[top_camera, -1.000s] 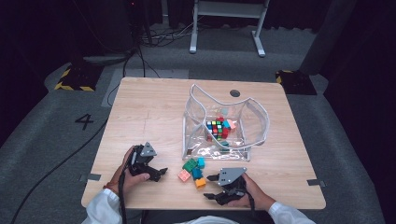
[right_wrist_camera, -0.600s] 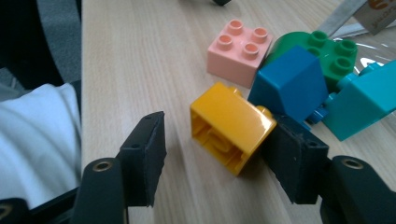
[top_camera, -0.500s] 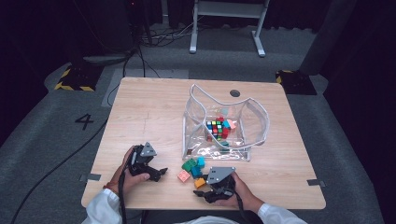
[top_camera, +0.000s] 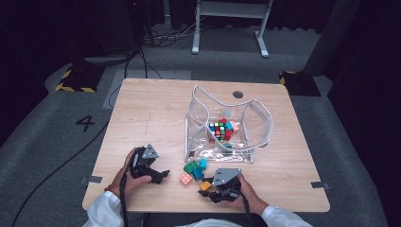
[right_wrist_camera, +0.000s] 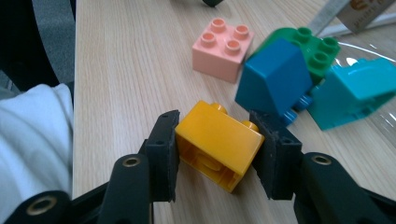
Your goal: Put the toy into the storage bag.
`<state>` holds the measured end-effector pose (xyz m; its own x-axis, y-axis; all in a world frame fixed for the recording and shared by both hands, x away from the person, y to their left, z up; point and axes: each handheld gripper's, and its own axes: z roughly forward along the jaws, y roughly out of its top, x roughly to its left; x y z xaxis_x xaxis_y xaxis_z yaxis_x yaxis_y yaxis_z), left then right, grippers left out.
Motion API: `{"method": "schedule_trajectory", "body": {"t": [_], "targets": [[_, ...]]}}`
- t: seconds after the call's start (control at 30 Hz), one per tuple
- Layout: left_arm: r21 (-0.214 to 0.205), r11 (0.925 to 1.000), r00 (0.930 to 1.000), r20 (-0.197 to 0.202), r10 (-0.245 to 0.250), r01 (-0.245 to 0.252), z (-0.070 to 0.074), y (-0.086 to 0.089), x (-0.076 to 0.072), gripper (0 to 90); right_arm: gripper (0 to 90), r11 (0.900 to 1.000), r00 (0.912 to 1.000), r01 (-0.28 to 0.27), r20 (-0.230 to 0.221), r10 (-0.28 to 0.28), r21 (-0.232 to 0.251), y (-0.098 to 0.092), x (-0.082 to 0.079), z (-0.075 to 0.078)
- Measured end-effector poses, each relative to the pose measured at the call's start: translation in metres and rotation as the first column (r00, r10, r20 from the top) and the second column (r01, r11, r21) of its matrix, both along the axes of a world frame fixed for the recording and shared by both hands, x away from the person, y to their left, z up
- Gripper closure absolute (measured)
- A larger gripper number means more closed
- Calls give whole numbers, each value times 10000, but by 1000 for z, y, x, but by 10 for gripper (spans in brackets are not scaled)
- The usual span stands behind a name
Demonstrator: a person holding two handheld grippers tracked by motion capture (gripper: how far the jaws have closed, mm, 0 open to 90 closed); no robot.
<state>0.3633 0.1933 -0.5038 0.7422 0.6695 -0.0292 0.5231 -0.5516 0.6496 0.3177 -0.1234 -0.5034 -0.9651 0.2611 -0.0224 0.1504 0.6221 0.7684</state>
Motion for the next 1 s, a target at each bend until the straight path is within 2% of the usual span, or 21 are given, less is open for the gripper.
{"method": "schedule_trajectory", "body": {"t": [0.1, 0.23, 0.27, 0.53, 0.8, 0.97, 1.0], "targets": [[6, 10000, 10000, -22, -18, 18, 0, 0, 0, 4, 551, 10000, 10000, 31, -73, -31, -66, -11, 2, 2], [3, 10000, 10000, -27, -18, 18, 0, 0, 0, 4, 551, 9999, 9997, 52, 254, -49, -115, -24, 4, 7], [-1, 10000, 10000, -5, -2, 2, 0, 0, 0, 4, 551, 10000, 9997, 82, 220, -81, -52, -27, 5, 9], [1, 10000, 10000, 2, 1, -1, 0, 0, 0, 4, 551, 9962, 9956, 867, 351, -866, 2, -63, 16, 21], [-3, 10000, 10000, -15, -11, 11, 0, 0, 0, 4, 552, 9870, 9864, 1609, 349, -1608, 0, -98, 20, 29], [-2, 10000, 10000, -13, -9, 9, 0, 0, 0, 4, 552, 9756, 9748, 2195, 384, -2196, 65, -124, 21, 34], [3, 10000, 10000, -13, -10, 10, 0, 0, 0, 4, 551, 9702, 9698, 2414, 316, -2419, 193, -131, 22, 35]]}}
